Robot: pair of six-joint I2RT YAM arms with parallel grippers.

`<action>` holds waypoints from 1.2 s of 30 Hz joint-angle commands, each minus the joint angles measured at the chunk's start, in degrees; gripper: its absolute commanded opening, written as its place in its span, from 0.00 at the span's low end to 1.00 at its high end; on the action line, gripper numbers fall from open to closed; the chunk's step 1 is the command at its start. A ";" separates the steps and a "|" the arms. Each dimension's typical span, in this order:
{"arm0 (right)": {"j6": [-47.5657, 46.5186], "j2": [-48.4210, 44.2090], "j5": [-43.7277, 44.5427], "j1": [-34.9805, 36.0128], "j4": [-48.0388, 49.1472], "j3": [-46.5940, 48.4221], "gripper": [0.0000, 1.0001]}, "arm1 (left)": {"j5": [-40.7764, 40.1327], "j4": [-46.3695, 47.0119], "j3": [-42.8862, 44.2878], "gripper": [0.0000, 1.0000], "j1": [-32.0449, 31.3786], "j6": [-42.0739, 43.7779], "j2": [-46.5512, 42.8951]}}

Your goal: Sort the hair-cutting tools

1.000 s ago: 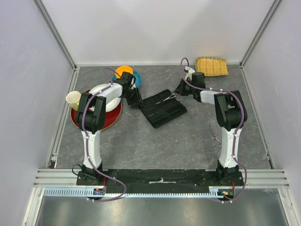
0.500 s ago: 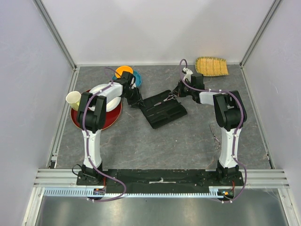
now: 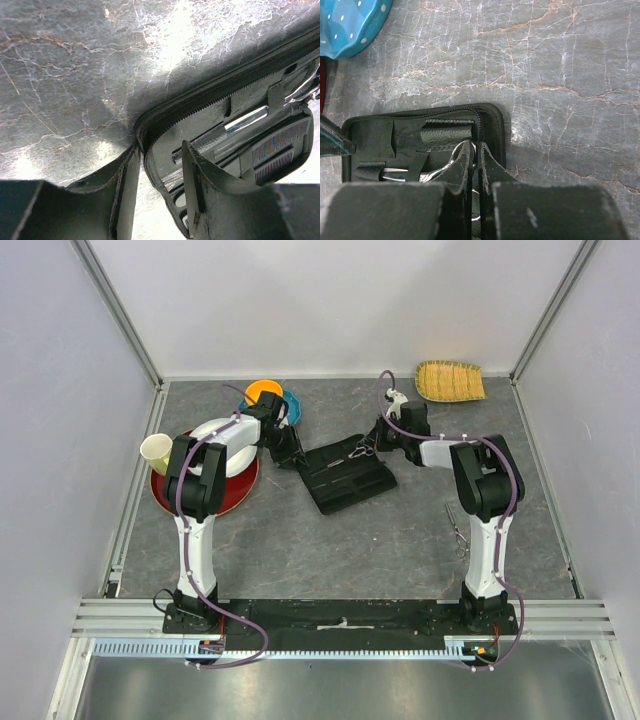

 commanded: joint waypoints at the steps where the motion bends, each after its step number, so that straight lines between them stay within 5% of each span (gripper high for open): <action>1: 3.56 -3.26 -0.54 4.48 0.06 -0.28 0.05 | 1.39 3.70 0.15 0.46 -0.65 -3.05 0.79; 9: 2.86 -5.98 14.39 10.54 -7.68 0.87 0.14 | 0.69 4.23 -0.02 0.45 -1.62 -7.70 0.53; 14: -0.12 -5.98 21.33 13.01 -14.88 4.46 0.35 | 1.56 4.23 1.03 0.45 -2.15 -9.72 0.88; 20: -0.22 -6.68 25.82 14.06 -19.20 6.05 0.40 | 0.87 3.70 1.21 0.45 -2.15 -9.29 0.88; 24: -0.74 -9.05 30.74 13.89 -23.32 7.54 0.57 | -0.36 3.53 1.65 0.46 -2.06 -7.80 0.62; 30: -1.18 -11.25 33.82 11.70 -30.78 14.13 0.81 | -4.14 3.00 2.88 0.56 -2.06 -3.05 -2.45; 36: -0.31 -13.01 37.16 8.10 -43.67 19.49 0.91 | -8.71 0.63 4.63 0.72 -2.06 1.16 -6.14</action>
